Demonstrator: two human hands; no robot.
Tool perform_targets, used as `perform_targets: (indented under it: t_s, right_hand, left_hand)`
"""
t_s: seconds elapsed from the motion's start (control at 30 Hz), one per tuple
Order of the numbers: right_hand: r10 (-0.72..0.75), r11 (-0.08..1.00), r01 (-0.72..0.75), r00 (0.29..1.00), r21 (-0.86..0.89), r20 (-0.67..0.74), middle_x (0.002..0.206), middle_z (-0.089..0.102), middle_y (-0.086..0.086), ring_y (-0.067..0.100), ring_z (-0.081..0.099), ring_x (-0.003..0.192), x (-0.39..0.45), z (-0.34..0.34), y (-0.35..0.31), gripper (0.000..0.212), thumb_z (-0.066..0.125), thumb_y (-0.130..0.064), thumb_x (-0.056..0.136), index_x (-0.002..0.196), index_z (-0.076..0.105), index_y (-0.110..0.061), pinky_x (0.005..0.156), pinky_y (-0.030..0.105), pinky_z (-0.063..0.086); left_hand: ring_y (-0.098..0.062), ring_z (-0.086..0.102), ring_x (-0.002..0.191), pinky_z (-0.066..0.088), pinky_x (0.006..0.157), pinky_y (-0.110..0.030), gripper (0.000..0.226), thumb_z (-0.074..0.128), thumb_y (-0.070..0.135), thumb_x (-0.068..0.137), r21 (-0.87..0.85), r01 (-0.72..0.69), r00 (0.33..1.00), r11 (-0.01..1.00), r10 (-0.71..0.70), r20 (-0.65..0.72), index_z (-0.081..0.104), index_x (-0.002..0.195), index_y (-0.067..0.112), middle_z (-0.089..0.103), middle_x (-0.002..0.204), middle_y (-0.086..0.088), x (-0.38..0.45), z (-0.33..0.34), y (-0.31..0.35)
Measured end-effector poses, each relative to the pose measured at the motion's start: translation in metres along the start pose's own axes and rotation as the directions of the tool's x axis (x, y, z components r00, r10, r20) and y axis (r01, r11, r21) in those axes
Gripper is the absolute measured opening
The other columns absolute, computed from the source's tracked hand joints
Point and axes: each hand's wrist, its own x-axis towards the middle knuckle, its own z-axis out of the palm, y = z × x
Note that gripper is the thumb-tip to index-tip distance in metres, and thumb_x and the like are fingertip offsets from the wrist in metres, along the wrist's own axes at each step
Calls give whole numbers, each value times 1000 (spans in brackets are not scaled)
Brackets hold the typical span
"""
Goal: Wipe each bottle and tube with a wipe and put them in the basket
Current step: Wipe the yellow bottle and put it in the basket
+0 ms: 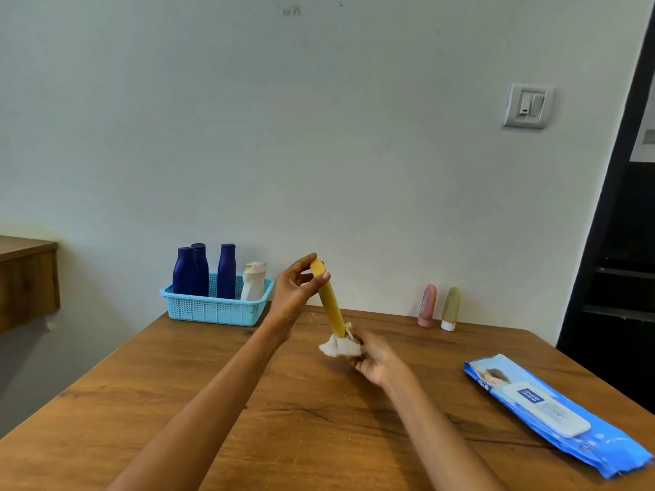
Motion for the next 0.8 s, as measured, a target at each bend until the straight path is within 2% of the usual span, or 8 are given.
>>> perform_targets:
  t_s: [0.07, 0.17, 0.23, 0.37, 0.47, 0.53, 0.67, 0.8]
  right_hand:
    - [-47, 995, 45, 999, -86, -20, 96, 62, 14, 24, 61, 84, -1, 2, 0, 21, 60, -26, 90, 99, 62, -7, 67, 32, 53]
    - [-284, 935, 264, 957, -236, -55, 102, 64, 11, 24, 61, 94, -1, 8, -4, 17, 58, -29, 91, 95, 62, -14, 75, 34, 51]
    - [-473, 863, 462, 881, -204, -6, 103, 65, 3, 18, 60, 95, -7, 15, -7, 10, 59, -28, 91, 97, 64, -22, 71, 27, 50]
    - [-738, 592, 748, 652, -299, 171, 97, 63, -22, 0, 60, 92, -17, 31, -4, 18, 56, -28, 93, 108, 65, -32, 75, 15, 49]
    - [-832, 387, 821, 507, -420, 225, 95, 63, -22, -6, 60, 87, -17, 35, 4, 25, 58, -23, 91, 116, 65, -20, 71, 6, 46]
    - [-844, 339, 829, 477, -445, 246, 97, 66, -13, -5, 61, 87, -13, 30, 9, 25, 61, -19, 90, 114, 66, -16, 72, 8, 47]
    - [-782, 405, 769, 571, -494, 249, 101, 70, -2, 8, 63, 92, -5, 18, 13, 25, 59, -21, 91, 113, 67, -13, 73, 15, 50]
    - [-534, 785, 530, 841, -321, 83, 97, 69, 7, 21, 65, 94, -4, 14, 10, 17, 55, -25, 93, 96, 69, -15, 81, 33, 54]
  left_hand:
    - [-22, 58, 113, 49, 97, -42, 61, 74, 36, 70, 36, 13, 999, 999, -11, -35, 53, 126, 24, 61, 121, -5, 0, -1, -2]
    - [-17, 58, 109, 53, 85, -28, 60, 73, 30, 76, 98, 25, 999, 995, -21, -47, 50, 131, 20, 60, 121, -3, -1, 0, -7]
    - [-13, 59, 104, 53, 76, -21, 61, 74, 28, 77, 145, 37, 998, 989, -27, -64, 49, 132, 18, 60, 120, -3, -1, 5, -8]
    - [-20, 61, 106, 52, 92, -38, 67, 75, 33, 76, 170, 94, 984, 981, -66, -165, 49, 134, 11, 60, 121, -6, 0, 16, -7]
    - [-23, 62, 105, 53, 90, -40, 69, 75, 32, 76, -25, 168, 951, 985, -169, -259, 48, 133, 4, 62, 118, -12, 4, 18, -1]
    - [-25, 62, 104, 55, 86, -38, 69, 76, 32, 75, -118, 183, 928, 976, -211, -306, 49, 131, 2, 63, 115, -14, 7, 15, 4]
    - [-28, 59, 108, 55, 86, -40, 68, 76, 29, 75, -203, 180, 902, 962, -244, -356, 49, 131, 2, 60, 119, -15, 9, 6, 6]
    - [-26, 59, 107, 55, 79, -33, 64, 75, 27, 76, -202, 143, 917, 969, -206, -340, 50, 131, 4, 59, 119, -13, 10, 6, 9]
